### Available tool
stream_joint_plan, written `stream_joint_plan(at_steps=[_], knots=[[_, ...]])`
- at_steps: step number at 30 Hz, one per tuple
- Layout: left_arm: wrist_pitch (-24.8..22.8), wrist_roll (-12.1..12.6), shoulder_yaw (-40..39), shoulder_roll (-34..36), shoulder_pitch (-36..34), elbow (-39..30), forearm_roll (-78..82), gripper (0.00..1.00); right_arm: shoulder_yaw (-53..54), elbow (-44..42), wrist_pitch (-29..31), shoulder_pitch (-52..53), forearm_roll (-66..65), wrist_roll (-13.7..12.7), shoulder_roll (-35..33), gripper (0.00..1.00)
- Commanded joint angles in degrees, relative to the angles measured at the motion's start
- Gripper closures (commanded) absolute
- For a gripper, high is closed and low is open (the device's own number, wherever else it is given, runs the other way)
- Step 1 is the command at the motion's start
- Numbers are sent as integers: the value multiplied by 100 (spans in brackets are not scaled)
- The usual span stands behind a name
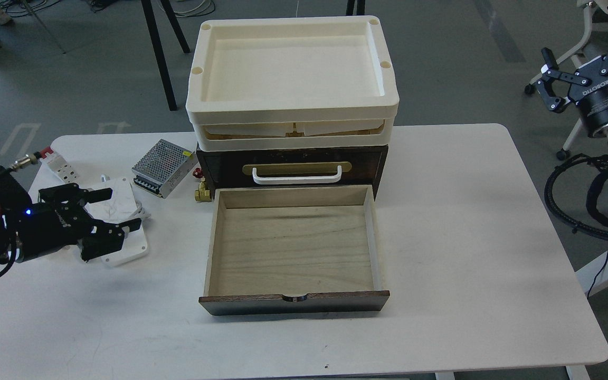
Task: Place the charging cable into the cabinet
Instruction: 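Close the left gripper on the white adapter and its coiled cable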
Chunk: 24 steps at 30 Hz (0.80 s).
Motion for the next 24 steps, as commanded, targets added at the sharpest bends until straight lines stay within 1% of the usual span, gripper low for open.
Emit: stream_joint_plan(at_steps=[1, 8, 12, 16, 18, 21, 24], knots=[[197, 2, 24, -378, -125, 739, 194, 10, 18, 9, 0, -9, 0, 0, -7, 0], [180, 2, 51, -729, -196, 1144, 194, 10, 53, 9, 0, -79, 0, 0, -33, 0], [180, 2, 647, -914, -397, 1399, 194, 13, 105, 0, 0, -132, 0, 0, -33, 0], [233, 2, 1087, -1309, -705, 2056, 194, 15, 132, -9, 0, -176, 0, 0, -33, 0], [241, 2, 1105, -1511, -776, 2400, 194, 15, 132, 0, 0, -202, 0, 0, -33, 0], [241, 2, 1114, -1661, -794, 2629, 194, 15, 132, 0, 0, -211, 0, 0, -33, 0], [241, 2, 1123, -1670, -794, 2682, 194, 25, 150, 0, 0, -211, 0, 0, -33, 0]])
